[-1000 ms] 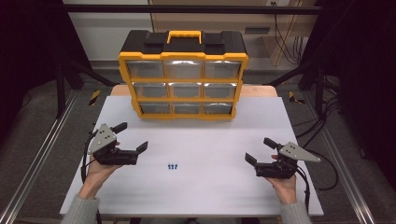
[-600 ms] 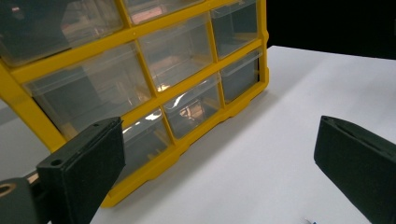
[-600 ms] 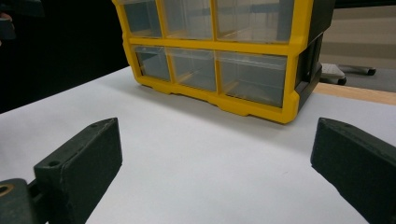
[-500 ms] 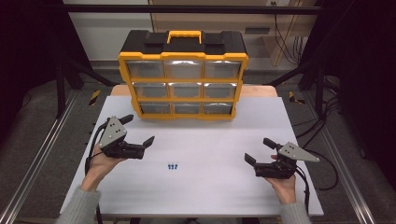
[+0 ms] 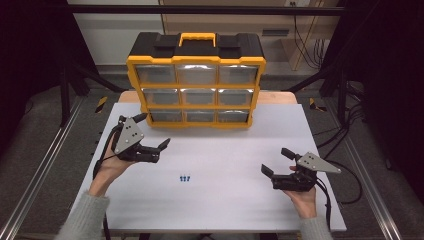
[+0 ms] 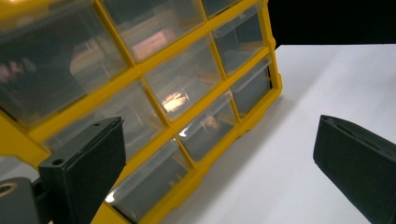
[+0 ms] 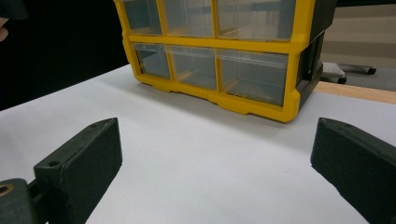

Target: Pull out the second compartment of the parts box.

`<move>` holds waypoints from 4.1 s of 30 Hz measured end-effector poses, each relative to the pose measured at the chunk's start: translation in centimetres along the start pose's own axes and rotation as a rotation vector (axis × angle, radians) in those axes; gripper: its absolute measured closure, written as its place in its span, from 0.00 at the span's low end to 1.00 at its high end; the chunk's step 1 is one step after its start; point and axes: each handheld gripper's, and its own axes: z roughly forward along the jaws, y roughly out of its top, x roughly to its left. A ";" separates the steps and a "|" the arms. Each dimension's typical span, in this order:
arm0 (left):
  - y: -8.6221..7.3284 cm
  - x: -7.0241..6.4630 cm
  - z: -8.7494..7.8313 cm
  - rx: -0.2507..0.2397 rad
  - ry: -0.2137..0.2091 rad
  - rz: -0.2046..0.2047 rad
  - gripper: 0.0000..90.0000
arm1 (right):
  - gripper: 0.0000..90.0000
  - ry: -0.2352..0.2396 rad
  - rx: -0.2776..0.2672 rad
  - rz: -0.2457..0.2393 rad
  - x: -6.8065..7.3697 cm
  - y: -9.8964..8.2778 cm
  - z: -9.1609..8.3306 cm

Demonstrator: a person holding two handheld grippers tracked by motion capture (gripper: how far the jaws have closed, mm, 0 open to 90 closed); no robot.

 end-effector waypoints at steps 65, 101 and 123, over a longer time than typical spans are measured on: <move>8.0 1.0 8.0 0.037 0.057 0.523 0.05 | 0.02 -0.004 -0.001 -0.017 0.0 -0.1 0.1; 9.6 2.5 13.8 0.108 0.162 0.711 0.08 | 0.02 -0.013 0.003 -0.012 0.0 -0.2 0.2; 9.3 2.5 15.1 0.071 0.205 0.807 0.26 | 0.02 -0.008 -0.002 -0.010 0.0 -0.2 0.1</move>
